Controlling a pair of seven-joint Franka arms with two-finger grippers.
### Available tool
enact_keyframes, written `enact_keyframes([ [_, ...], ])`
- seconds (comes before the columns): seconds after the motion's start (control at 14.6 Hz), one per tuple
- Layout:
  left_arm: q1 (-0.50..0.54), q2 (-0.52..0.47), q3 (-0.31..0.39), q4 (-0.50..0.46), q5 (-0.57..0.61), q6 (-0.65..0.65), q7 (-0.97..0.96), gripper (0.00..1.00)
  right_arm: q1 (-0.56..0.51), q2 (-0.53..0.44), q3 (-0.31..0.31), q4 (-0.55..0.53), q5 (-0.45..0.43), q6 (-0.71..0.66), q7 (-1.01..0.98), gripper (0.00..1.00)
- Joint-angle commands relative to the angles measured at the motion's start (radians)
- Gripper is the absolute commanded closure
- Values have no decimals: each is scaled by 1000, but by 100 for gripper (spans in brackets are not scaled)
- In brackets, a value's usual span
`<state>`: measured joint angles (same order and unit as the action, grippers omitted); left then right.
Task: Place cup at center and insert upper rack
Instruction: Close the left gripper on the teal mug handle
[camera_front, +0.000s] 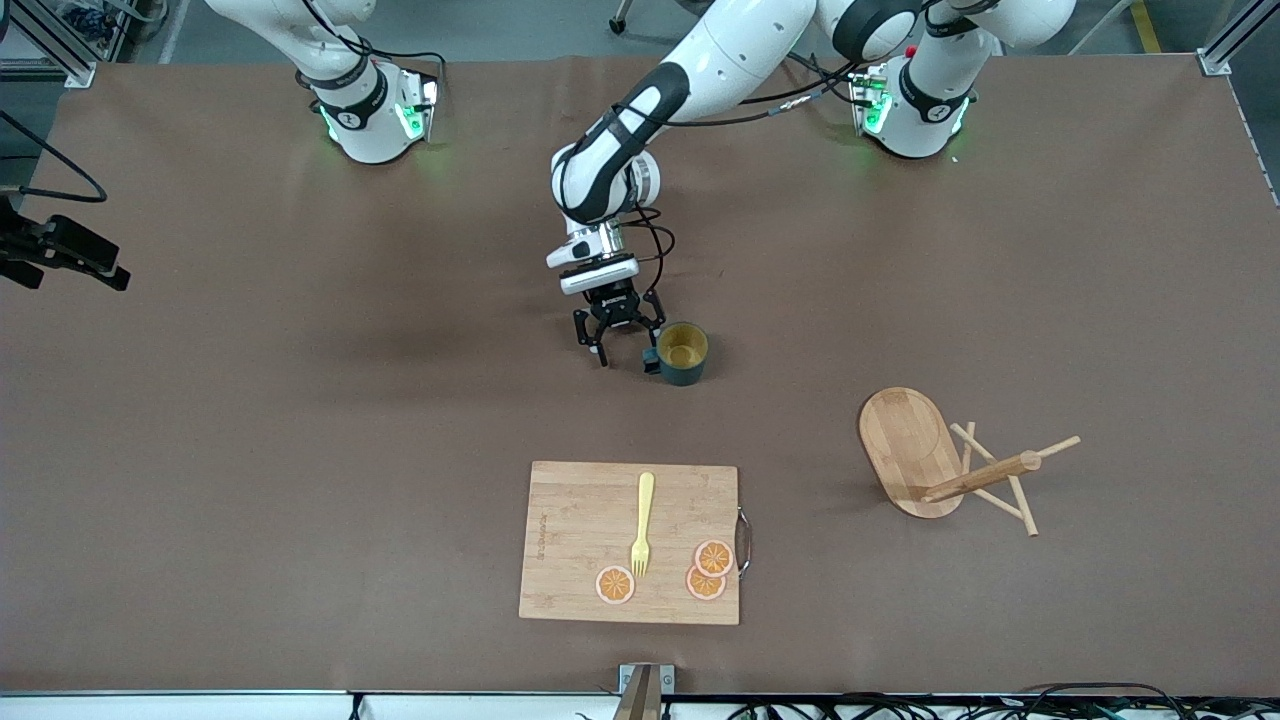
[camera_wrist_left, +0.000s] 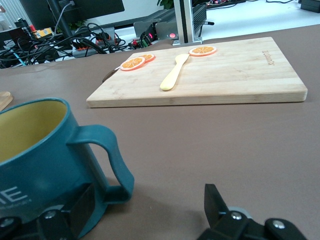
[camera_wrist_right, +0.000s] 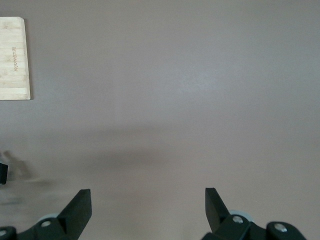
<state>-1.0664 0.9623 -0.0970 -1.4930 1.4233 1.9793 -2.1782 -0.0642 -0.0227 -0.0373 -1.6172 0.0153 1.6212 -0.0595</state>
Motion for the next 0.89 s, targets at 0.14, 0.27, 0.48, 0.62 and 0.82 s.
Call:
enact_keyframes([
  [0.14,0,22,3,60,11,-8,9,5,-2,-22,-1,-15,-12,-3,3,0],
  [0.27,6,24,2,69,9,-7,-6,7,0,-20,-1,-15,-12,-4,1,0],
  [0.48,6,26,3,71,9,-2,-9,10,-2,-20,-1,-15,-12,-4,1,0],
  [0.62,8,32,3,77,9,-2,-15,12,-2,-20,0,-15,-12,-4,1,0],
  [0.82,17,45,3,92,9,0,-15,12,-2,-20,-1,-15,-12,-4,1,0],
])
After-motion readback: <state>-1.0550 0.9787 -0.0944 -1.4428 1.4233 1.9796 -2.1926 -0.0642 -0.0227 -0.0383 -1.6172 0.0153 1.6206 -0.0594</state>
